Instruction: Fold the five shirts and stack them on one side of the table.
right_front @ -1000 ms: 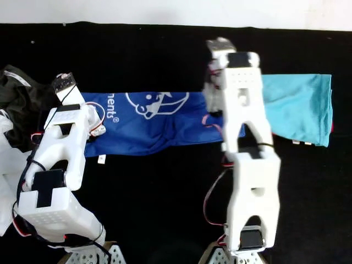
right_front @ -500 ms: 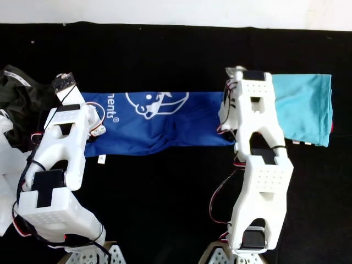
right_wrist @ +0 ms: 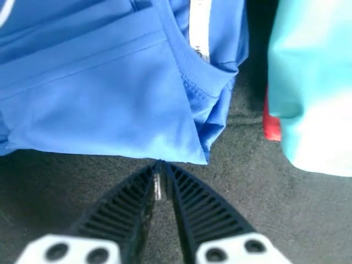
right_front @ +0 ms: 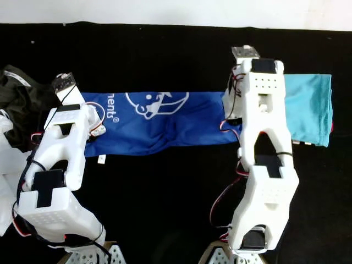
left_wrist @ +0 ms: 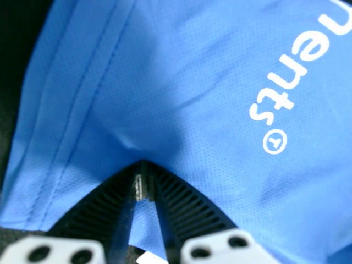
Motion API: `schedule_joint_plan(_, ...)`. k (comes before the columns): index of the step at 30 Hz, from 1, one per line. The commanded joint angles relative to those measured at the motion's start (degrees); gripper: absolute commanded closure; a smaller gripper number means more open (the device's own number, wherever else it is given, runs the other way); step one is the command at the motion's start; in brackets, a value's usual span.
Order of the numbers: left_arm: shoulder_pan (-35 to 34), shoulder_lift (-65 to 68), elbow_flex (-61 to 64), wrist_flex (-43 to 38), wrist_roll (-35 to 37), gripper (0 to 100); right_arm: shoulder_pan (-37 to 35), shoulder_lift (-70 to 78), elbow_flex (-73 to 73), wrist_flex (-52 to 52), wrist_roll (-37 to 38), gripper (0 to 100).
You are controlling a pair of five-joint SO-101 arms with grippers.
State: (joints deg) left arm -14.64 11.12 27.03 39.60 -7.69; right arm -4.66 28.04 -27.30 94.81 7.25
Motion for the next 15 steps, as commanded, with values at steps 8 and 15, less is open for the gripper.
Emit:
schedule_joint_plan(8, 0.66, 0.31, -1.27, -0.18, 0.00, 99, 2.42, 8.92, -2.68, -6.55, 0.53, 99.3)
schedule_joint_plan(15, 0.66, 0.31, -1.27, -0.18, 0.00, 99, 2.42, 6.64, -5.93, -1.01, 0.53, 99.3)
